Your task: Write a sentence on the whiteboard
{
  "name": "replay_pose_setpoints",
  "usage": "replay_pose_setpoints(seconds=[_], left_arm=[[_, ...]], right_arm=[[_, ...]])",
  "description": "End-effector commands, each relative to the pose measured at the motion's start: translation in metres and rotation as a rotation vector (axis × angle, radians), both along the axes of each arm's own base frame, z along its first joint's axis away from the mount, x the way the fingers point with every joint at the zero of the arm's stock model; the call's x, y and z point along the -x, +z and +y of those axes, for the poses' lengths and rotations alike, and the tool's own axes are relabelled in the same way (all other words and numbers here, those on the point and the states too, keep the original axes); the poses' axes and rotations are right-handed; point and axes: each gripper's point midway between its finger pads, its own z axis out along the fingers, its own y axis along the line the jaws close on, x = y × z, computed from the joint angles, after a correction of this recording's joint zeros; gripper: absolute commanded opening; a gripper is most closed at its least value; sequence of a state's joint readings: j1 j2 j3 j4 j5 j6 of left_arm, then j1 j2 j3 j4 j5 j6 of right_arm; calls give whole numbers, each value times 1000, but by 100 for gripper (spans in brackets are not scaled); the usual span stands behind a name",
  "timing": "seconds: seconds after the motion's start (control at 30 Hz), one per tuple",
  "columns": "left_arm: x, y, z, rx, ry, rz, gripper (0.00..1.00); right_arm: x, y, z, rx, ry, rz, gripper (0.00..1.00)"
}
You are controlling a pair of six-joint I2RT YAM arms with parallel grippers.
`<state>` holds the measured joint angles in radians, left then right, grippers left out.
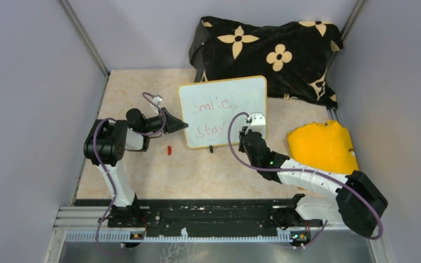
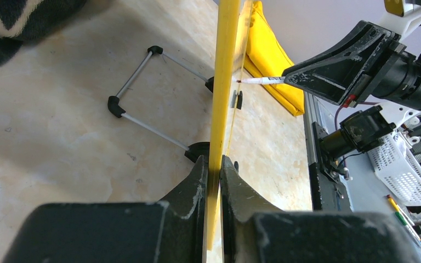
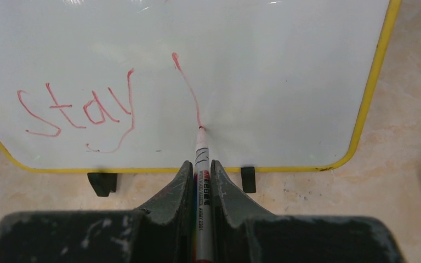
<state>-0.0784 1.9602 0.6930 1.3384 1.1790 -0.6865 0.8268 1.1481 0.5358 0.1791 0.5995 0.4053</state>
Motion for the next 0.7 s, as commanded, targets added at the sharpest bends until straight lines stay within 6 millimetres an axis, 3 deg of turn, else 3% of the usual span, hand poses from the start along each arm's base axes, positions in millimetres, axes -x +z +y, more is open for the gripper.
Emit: replay_pose_setpoints(seconds=[0.0,0.33,0.67], left_arm=[[3,-13,-5,-11,-10,65,4],[2,-13,-6,-11,-11,64,5],[2,-13,-6,-11,-11,63,4]], right_arm=[[1,14,1,-50,-3,-22,0],[-9,80,-2,-99,-25,-154,0],[-21,82,3,-90,-32,-152,0]])
